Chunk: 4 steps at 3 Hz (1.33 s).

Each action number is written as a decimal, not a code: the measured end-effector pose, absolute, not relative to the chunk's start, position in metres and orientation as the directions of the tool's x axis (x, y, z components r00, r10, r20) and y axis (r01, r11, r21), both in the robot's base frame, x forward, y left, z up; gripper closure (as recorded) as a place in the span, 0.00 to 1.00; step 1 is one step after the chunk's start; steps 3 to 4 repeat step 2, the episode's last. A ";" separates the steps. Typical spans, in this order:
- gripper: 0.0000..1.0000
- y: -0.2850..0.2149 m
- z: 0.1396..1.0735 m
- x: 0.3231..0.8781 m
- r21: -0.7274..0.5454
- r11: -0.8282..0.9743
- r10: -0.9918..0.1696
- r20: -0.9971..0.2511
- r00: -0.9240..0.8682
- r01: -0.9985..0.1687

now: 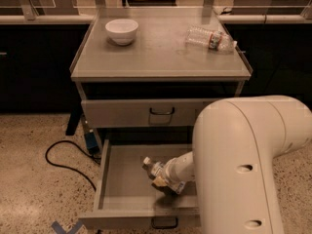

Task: Place blue plastic bottle into middle drawer

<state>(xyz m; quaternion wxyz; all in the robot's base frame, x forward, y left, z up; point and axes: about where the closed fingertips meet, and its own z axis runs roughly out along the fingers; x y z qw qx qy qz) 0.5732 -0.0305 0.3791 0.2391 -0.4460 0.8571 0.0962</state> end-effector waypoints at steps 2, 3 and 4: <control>0.00 -0.031 0.379 0.573 -0.048 0.584 -0.719 -0.496 -0.488 -0.811; 0.00 -0.031 0.379 0.573 -0.048 0.584 -0.719 -0.496 -0.488 -0.811; 0.00 -0.031 0.379 0.573 -0.048 0.584 -0.719 -0.496 -0.488 -0.811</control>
Offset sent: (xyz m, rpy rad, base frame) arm 0.0000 0.0000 0.0000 0.0000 0.0000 0.0000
